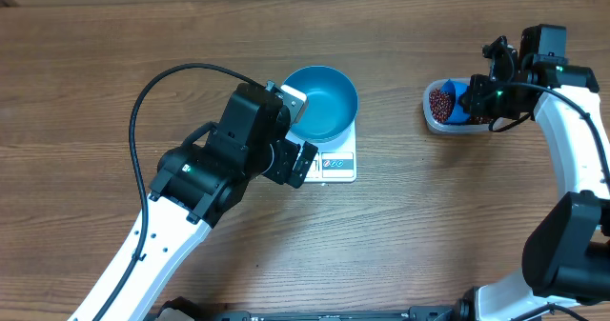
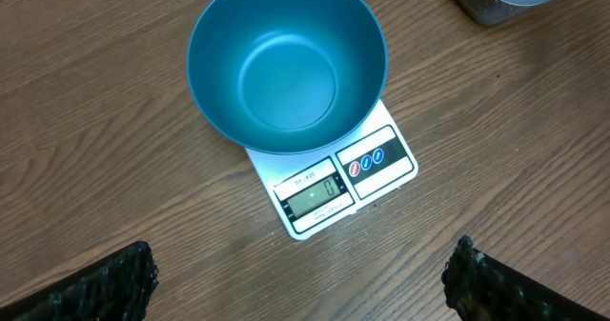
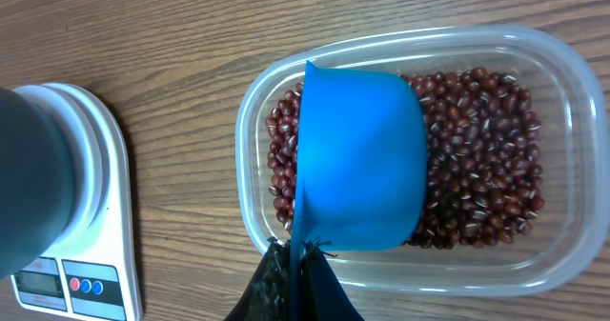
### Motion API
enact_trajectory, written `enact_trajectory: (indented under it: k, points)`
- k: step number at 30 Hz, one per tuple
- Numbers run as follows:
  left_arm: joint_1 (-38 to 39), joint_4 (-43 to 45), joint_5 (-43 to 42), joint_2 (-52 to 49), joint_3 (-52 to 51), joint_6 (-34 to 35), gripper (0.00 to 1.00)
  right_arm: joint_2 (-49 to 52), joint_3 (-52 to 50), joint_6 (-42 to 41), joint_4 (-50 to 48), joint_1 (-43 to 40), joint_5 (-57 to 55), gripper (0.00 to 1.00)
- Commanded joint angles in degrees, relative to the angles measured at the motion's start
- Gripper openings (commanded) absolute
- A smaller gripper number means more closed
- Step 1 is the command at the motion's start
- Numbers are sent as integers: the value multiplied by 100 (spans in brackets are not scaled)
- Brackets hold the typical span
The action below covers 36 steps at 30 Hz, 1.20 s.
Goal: Scoop item into bowl and weigh 150g on scale
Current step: 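Drag the blue scoop through the beans with the right gripper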
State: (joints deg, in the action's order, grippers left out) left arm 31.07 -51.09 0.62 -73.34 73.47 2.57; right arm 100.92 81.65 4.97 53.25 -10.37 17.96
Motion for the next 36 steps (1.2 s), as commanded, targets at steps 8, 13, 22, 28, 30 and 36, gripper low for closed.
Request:
enact_trajectory:
  k: [8, 13, 22, 28, 30, 36]
  points:
    - [-31, 15, -44, 70, 92, -70, 100, 310, 11, -455, -28, -68, 284, 4]
    - [-31, 15, -44, 70, 92, -70, 100, 310, 11, -595, -42, -317, 750, 4]
    - [-31, 15, -46, 68, 92, -70, 99, 310, 11, -968, -70, -1043, 1766, 4]
    - [-31, 15, -44, 68, 92, -70, 100, 310, 11, -966, -68, -1403, 2166, 4]
    - [-31, 15, -44, 66, 92, -70, 100, 310, 11, -955, -68, -1515, 2380, 4]
    - [-31, 15, -44, 63, 92, -70, 100, 310, 11, -942, -24, -1843, 2844, 4]
